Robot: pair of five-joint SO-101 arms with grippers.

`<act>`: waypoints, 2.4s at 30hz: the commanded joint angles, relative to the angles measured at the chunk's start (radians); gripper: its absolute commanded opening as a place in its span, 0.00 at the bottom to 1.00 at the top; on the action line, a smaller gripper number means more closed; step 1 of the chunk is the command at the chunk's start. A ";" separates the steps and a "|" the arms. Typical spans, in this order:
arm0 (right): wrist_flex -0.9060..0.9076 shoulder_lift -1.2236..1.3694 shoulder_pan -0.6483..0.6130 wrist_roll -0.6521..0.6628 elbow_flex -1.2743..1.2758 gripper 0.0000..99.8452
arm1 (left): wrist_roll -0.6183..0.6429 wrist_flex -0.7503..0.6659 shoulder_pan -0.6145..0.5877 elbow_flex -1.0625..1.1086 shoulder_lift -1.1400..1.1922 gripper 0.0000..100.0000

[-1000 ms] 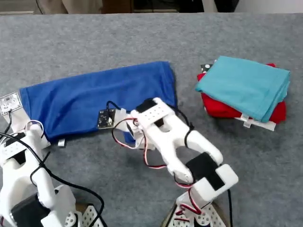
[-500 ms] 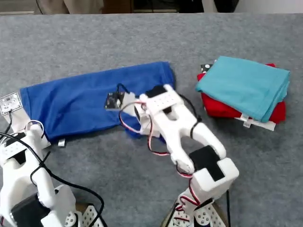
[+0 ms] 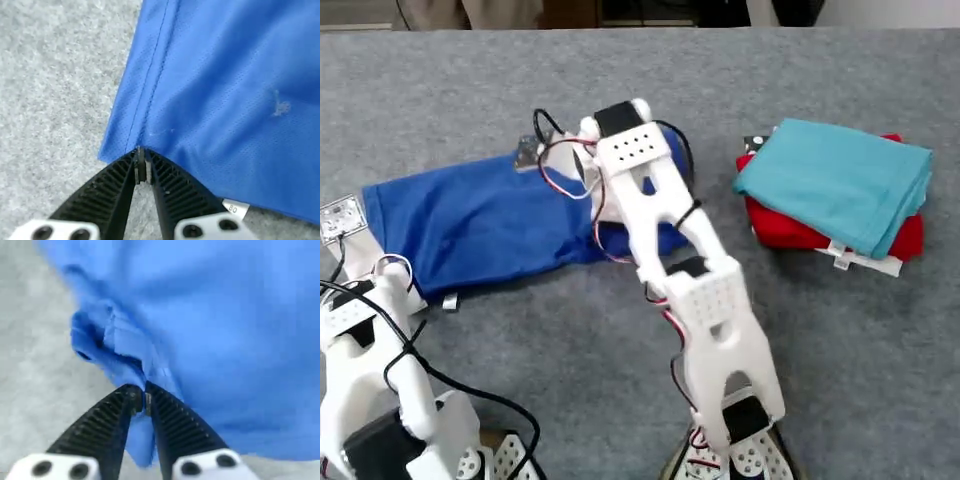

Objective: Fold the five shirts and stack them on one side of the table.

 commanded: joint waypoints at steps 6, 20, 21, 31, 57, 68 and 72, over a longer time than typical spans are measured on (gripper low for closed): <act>-0.020 0.102 0.005 0.043 -0.323 0.00 | 0.003 0.005 -0.006 -0.046 -0.002 0.02; -0.043 0.269 -0.002 0.002 -0.573 0.26 | 0.002 0.005 -0.006 -0.046 -0.004 0.02; -0.014 0.269 -0.002 0.011 -0.596 0.29 | 0.002 0.005 -0.006 -0.046 -0.004 0.02; 0.025 0.189 0.097 -0.037 -0.645 0.00 | 0.000 0.005 -0.006 -0.046 -0.004 0.02; 0.021 -0.255 0.130 -0.215 0.033 0.00 | 0.006 1.096 -0.028 -1.519 0.708 0.17; 0.023 -0.260 0.124 -0.196 0.054 0.00 | 0.000 1.221 -0.055 -2.124 1.293 0.17; 0.023 -0.260 0.124 -0.196 0.054 0.00 | -0.002 1.221 -0.055 -2.188 1.389 0.17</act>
